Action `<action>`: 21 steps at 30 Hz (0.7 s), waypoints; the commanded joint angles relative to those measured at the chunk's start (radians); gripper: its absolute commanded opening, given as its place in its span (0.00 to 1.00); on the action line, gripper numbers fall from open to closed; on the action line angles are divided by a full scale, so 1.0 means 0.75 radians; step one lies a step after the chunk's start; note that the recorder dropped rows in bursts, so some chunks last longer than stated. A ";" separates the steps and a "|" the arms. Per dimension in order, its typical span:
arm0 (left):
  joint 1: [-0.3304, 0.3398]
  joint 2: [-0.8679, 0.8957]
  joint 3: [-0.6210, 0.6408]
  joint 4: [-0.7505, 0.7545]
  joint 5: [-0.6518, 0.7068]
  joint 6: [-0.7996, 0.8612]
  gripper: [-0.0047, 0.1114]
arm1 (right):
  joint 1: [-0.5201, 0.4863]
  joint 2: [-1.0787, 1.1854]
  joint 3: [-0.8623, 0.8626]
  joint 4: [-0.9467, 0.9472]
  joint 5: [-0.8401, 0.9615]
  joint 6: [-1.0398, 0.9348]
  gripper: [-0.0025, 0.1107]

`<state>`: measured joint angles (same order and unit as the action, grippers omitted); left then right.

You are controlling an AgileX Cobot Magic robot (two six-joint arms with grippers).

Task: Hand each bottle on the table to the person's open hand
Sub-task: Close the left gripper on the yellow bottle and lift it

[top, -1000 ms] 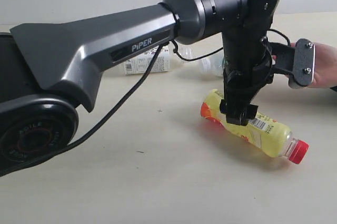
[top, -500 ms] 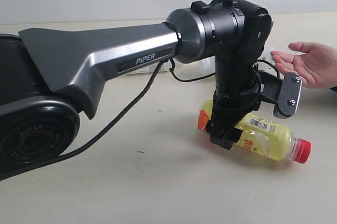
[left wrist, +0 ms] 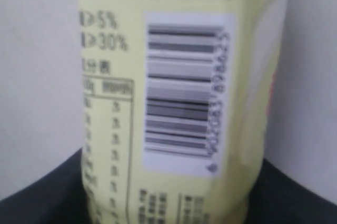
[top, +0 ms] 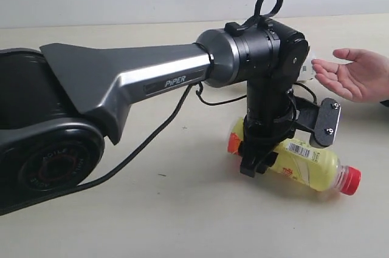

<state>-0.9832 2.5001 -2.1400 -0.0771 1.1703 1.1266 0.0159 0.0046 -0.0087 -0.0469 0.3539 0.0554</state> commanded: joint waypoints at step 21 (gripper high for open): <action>-0.008 -0.338 0.000 -0.076 -0.711 -1.732 0.04 | -0.005 -0.006 0.004 -0.006 -0.005 -0.004 0.02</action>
<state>-0.9832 2.2534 -2.1400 -0.1033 0.6656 -0.1053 0.0159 0.0046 -0.0087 -0.0469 0.3539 0.0554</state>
